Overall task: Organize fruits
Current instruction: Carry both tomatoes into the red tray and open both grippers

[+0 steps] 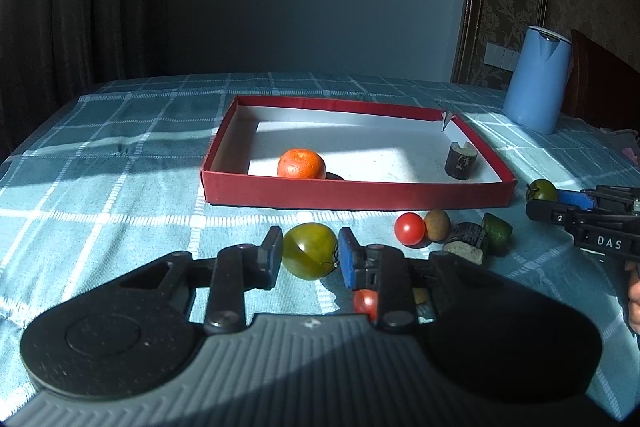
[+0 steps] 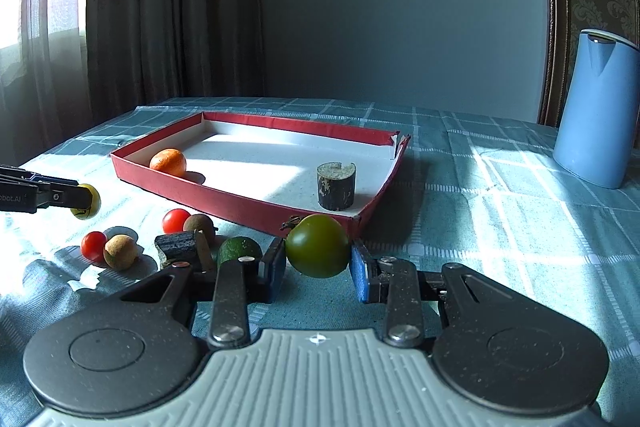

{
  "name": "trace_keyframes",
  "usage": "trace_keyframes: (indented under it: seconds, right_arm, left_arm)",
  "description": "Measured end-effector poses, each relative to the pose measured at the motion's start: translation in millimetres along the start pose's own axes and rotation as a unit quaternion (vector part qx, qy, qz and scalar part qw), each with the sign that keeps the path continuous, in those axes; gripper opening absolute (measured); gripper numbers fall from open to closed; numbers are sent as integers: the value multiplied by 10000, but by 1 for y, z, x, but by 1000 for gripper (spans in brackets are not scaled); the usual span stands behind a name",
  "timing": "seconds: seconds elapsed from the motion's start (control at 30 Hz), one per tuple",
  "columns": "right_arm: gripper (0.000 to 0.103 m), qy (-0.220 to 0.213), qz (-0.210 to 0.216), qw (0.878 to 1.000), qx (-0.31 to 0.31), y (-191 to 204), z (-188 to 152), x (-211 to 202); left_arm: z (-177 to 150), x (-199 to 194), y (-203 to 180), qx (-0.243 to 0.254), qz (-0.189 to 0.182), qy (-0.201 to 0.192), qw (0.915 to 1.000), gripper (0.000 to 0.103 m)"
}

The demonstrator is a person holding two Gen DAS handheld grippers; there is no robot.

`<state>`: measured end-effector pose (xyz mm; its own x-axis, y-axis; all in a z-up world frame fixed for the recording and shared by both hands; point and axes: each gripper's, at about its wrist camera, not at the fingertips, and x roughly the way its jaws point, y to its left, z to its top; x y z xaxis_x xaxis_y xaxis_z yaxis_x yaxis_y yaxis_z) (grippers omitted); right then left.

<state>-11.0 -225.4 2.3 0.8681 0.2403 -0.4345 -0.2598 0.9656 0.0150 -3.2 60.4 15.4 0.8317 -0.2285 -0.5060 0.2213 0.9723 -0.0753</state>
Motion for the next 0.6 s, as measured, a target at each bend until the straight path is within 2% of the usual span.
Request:
trace_keyframes:
  seconds: [0.27, 0.43, 0.6]
  right_arm:
    - [34, -163, -77, 9998, -124, 5, 22, 5]
    - [34, -199, -136, 9992, -308, 17, 40, 26]
    - [34, -40, -182, 9994, -292, 20, 54, 55]
  left_arm:
    - [35, 18, -5, -186, -120, -193, 9996, 27]
    - [50, 43, -15, -150, -12, -132, 9998, 27]
    - [60, 69, -25, -49, 217, -81, 9997, 27]
